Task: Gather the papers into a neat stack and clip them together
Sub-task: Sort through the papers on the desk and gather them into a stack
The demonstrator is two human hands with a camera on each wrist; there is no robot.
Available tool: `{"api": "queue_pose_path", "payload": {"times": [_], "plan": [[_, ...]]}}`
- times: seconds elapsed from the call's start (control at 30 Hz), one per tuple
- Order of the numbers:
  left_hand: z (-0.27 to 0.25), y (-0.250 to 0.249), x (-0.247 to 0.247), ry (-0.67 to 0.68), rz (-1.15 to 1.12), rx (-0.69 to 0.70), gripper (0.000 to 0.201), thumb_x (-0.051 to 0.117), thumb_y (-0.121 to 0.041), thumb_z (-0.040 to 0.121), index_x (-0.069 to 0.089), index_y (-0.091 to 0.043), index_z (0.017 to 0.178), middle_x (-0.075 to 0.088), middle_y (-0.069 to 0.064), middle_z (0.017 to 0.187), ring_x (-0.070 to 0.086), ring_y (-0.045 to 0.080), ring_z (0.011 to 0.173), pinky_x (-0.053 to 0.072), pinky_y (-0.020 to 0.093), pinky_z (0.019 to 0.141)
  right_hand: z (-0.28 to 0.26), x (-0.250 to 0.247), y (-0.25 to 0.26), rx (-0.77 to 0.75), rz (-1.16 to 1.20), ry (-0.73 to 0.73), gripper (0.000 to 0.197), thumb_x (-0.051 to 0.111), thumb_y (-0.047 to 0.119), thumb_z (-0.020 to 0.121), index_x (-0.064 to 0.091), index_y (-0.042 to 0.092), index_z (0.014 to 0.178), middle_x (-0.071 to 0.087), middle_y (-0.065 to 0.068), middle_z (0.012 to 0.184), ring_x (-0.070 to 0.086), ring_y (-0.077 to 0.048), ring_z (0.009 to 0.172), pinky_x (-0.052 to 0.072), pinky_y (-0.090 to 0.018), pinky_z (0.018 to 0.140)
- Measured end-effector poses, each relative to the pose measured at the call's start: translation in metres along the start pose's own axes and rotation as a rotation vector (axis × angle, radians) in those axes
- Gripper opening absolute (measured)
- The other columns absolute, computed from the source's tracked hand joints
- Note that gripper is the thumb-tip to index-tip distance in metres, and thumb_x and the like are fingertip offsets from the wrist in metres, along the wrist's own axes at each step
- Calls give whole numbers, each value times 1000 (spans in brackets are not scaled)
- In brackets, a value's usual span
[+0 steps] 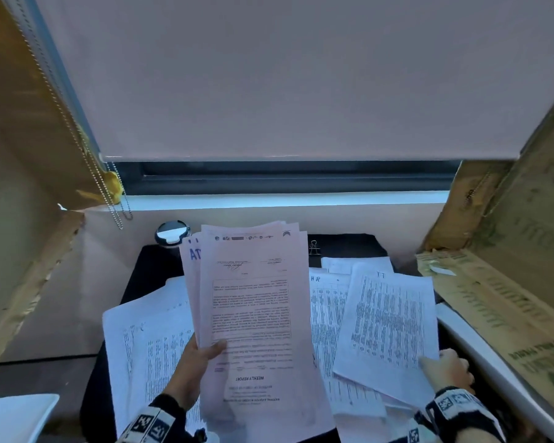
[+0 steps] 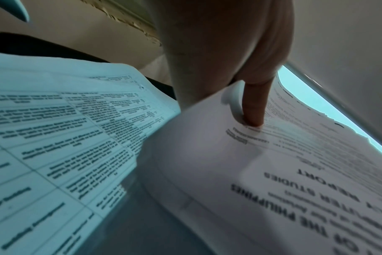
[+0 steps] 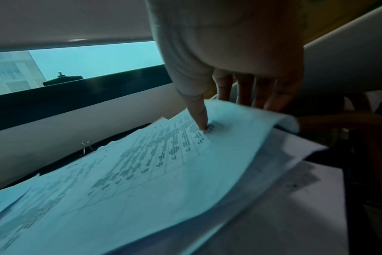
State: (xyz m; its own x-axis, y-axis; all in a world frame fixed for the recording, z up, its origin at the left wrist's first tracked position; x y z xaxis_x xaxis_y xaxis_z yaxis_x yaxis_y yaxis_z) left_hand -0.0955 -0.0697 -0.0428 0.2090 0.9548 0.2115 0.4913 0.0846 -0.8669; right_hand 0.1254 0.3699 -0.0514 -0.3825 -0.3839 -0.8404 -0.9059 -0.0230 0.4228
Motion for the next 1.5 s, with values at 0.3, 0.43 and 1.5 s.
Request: {"api": "queue_pose_path", "payload": {"times": [0.3, 0.43, 1.5], "plan": [[-6, 1, -1, -49, 52, -22, 28, 62, 4, 87, 62, -4, 113, 76, 19, 97, 71, 43, 90, 54, 58, 85, 4, -6, 19, -120, 138, -102, 5, 57, 8, 76, 58, 13, 76, 61, -11, 77, 55, -35, 78, 47, -41, 79], [-14, 0, -7, -86, 51, -29, 24, 60, 5, 88, 63, -5, 110, 75, 22, 100, 70, 44, 92, 53, 60, 86, 0, -29, 36, -192, 300, -197, 10, 45, 8, 88, 54, 4, 89, 56, -18, 83, 51, -34, 75, 39, -37, 67], [-40, -24, 32, 96, 93, 24, 51, 56, -47, 91, 49, -23, 135, 55, 1, 137, 52, 21, 125, 38, 53, 109, -185, 99, 119, -421, 845, 983, 40, 66, 12, 83, 55, -5, 117, 66, -23, 108, 64, -33, 99, 55, -38, 84]]}}
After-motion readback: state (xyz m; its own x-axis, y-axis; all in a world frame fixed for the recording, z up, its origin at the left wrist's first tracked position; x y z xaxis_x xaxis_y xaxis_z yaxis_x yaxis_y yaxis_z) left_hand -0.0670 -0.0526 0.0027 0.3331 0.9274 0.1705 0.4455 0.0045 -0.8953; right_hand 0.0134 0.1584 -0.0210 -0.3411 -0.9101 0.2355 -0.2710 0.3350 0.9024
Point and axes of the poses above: each hand's wrist, its own z-axis towards the middle knuckle, its own x-axis out of the palm, y = z × x, the point moved 6 cm from there along z, towards the middle knuckle
